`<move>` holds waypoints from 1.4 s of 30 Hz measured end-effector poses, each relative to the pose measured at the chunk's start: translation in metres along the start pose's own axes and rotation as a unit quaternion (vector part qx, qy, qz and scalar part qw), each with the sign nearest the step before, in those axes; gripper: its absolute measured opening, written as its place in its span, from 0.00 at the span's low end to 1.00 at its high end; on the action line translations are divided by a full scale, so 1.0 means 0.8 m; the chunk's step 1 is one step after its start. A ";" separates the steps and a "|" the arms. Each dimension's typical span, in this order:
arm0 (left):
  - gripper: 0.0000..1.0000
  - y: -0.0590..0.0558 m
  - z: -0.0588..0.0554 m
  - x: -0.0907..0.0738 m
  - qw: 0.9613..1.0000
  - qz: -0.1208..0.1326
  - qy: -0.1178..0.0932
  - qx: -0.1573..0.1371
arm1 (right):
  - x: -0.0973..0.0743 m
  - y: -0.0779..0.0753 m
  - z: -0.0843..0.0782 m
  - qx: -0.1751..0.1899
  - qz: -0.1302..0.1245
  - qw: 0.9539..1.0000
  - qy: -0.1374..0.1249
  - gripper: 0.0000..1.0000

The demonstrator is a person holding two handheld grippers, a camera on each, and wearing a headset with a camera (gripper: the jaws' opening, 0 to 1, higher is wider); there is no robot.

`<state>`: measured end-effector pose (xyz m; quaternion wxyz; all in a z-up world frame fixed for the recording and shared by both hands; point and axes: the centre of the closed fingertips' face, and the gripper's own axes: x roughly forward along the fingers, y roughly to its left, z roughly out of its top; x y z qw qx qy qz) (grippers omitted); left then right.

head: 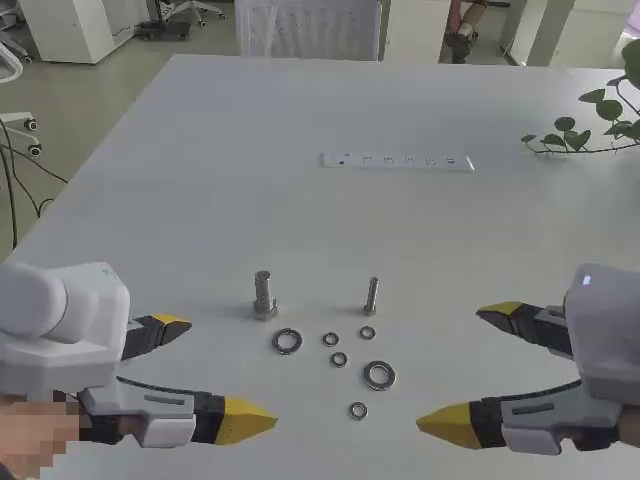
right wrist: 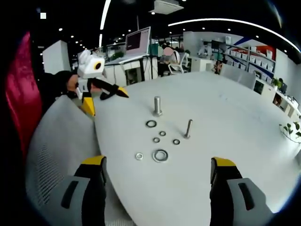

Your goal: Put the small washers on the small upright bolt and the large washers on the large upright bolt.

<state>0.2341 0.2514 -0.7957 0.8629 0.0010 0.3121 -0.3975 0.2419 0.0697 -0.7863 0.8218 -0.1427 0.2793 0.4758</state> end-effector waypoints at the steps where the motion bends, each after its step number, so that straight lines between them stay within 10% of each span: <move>1: 1.00 0.000 0.000 0.000 1.000 -0.001 0.001 0.000 | 0.000 0.000 0.000 0.001 0.000 1.000 0.000 0.91; 42: 1.00 -0.003 0.000 0.000 1.000 0.001 0.001 0.003 | 0.000 0.002 -0.004 -0.003 0.006 1.000 0.007 0.89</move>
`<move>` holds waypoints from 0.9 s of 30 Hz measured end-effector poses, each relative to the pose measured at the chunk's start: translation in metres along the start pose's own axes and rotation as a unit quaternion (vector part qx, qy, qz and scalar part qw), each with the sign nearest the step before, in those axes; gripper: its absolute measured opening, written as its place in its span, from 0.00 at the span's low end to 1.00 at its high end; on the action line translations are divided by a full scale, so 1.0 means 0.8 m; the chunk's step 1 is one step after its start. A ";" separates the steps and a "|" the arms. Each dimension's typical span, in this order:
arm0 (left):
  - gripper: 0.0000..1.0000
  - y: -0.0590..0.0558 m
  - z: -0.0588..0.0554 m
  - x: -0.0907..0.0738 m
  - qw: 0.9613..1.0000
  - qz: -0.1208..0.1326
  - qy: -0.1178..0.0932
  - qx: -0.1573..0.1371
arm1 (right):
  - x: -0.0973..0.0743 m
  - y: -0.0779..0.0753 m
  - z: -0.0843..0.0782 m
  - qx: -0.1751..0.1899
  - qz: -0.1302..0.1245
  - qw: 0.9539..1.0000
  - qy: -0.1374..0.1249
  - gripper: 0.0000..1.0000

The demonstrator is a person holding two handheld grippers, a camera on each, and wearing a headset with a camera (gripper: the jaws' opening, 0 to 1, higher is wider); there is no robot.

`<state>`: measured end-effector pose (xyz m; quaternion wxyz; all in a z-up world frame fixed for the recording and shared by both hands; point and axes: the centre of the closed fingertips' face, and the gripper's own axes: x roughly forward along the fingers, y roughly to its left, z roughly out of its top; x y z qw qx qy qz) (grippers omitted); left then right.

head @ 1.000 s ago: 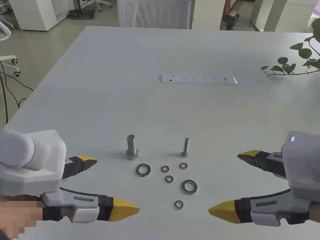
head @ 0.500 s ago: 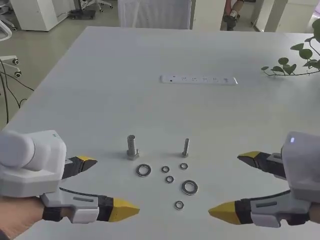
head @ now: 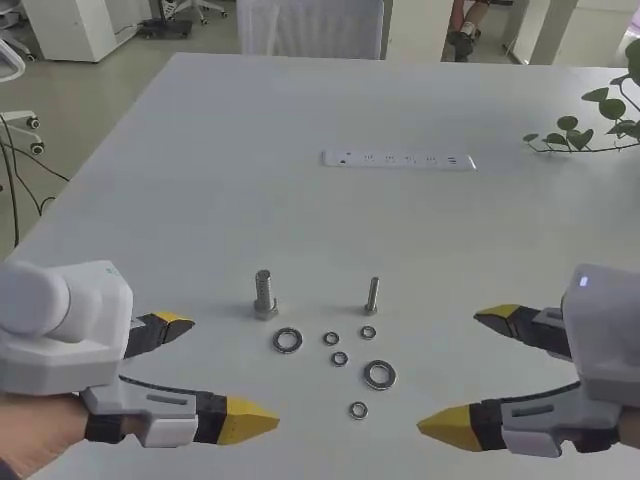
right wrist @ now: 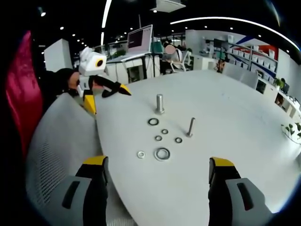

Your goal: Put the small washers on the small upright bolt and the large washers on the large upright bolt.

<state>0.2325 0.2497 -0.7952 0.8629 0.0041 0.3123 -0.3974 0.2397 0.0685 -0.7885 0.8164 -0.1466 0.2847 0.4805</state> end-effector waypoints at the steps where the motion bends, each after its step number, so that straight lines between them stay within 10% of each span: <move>1: 1.00 0.000 0.000 0.000 1.000 -0.001 0.000 0.000 | 0.000 0.000 0.000 0.000 0.000 1.000 0.000 0.89; 27: 0.99 -0.001 0.000 -0.001 1.000 -0.001 -0.004 0.000 | 0.001 0.001 0.000 -0.007 0.003 1.000 0.006 0.87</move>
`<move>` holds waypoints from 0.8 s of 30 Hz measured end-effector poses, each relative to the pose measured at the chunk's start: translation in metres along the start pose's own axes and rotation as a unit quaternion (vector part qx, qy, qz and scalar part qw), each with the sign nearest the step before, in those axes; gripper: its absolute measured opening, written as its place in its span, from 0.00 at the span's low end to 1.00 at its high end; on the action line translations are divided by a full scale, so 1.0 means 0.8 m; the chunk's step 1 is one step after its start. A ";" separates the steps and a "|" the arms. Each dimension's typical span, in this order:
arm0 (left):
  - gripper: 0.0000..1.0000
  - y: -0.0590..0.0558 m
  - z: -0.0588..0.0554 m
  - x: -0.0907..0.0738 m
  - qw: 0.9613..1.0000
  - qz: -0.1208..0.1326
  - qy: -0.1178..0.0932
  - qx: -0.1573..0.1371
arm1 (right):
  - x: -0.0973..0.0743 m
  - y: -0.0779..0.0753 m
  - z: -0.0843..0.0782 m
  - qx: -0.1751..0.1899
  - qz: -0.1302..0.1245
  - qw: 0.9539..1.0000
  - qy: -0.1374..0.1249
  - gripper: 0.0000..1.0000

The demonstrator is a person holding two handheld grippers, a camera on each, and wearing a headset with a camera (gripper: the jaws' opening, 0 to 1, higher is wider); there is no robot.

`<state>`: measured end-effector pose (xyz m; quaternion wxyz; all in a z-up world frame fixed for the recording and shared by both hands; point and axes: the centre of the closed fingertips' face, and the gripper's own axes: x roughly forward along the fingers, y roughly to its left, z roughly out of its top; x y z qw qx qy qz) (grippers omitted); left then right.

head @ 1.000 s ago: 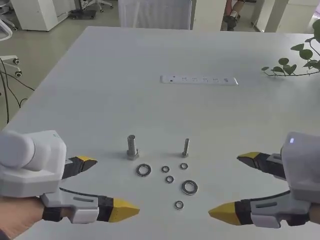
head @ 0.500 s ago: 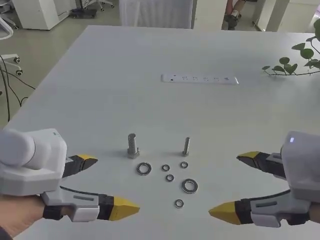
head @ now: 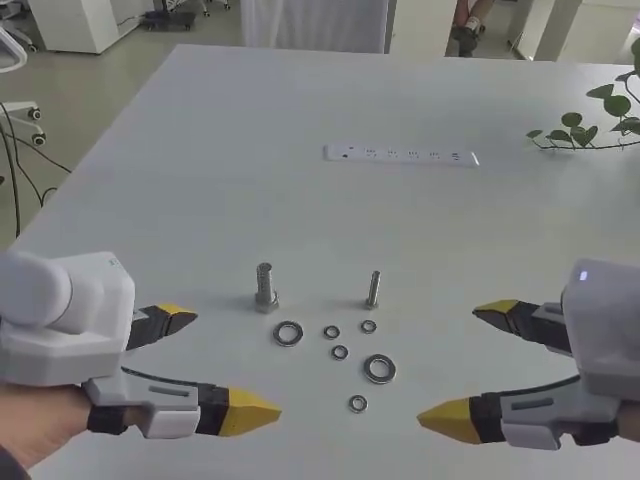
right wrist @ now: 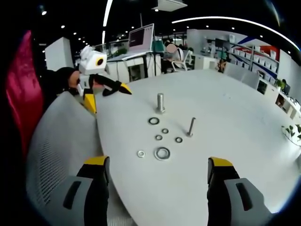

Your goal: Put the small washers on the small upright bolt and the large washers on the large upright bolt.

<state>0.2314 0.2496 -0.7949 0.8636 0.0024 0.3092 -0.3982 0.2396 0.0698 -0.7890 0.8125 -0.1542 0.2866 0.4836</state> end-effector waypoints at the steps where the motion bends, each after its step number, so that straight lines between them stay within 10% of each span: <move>1: 0.98 0.000 0.000 0.000 1.000 -0.001 0.000 0.000 | 0.000 0.000 0.000 -0.001 0.000 1.000 0.001 0.87; 24: 0.98 -0.006 -0.002 0.002 1.000 -0.003 -0.002 0.000 | 0.016 -0.010 0.006 -0.035 0.009 0.999 0.030 0.79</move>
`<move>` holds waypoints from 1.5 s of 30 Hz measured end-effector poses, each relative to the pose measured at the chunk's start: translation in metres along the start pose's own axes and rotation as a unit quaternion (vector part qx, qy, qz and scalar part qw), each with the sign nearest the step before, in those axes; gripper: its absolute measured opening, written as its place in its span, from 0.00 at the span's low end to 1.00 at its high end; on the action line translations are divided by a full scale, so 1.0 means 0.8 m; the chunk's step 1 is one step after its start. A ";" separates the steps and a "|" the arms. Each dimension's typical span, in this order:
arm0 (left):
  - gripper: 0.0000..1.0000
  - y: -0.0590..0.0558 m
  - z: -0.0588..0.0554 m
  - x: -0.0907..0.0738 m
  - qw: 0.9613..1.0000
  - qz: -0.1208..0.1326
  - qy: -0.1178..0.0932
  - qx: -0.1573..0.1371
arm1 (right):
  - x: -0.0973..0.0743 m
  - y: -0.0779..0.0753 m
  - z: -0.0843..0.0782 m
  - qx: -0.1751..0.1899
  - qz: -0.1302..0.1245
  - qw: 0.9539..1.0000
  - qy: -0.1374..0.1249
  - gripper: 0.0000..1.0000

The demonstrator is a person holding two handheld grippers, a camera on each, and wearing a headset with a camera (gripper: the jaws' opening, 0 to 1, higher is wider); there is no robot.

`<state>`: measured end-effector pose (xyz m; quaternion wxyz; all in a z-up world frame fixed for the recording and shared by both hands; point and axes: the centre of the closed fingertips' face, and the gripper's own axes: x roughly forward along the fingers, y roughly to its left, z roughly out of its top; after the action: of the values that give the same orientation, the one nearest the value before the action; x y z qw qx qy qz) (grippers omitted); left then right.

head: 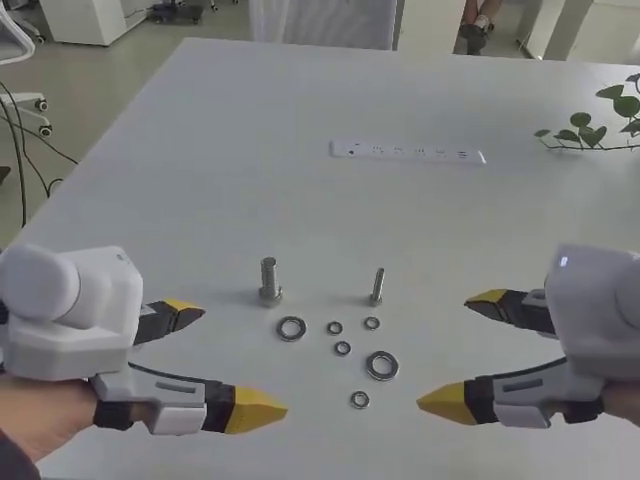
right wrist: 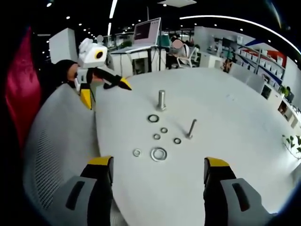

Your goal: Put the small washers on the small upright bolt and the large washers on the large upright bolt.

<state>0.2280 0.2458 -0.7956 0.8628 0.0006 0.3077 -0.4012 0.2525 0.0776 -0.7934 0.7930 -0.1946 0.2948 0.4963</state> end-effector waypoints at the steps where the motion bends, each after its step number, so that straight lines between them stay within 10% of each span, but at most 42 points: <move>1: 0.98 0.000 0.000 0.000 1.000 0.000 0.000 -0.001 | 0.002 0.000 0.001 -0.002 0.001 1.000 0.001 0.79; 45: 0.98 -0.001 0.001 -0.009 1.000 0.014 -0.007 -0.006 | 0.077 -0.002 -0.020 -0.094 0.054 0.987 0.117 0.51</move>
<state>0.2244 0.2504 -0.7911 0.8706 -0.0031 0.3036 -0.3871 0.2703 0.1084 -0.8461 0.7034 -0.3084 0.3480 0.5376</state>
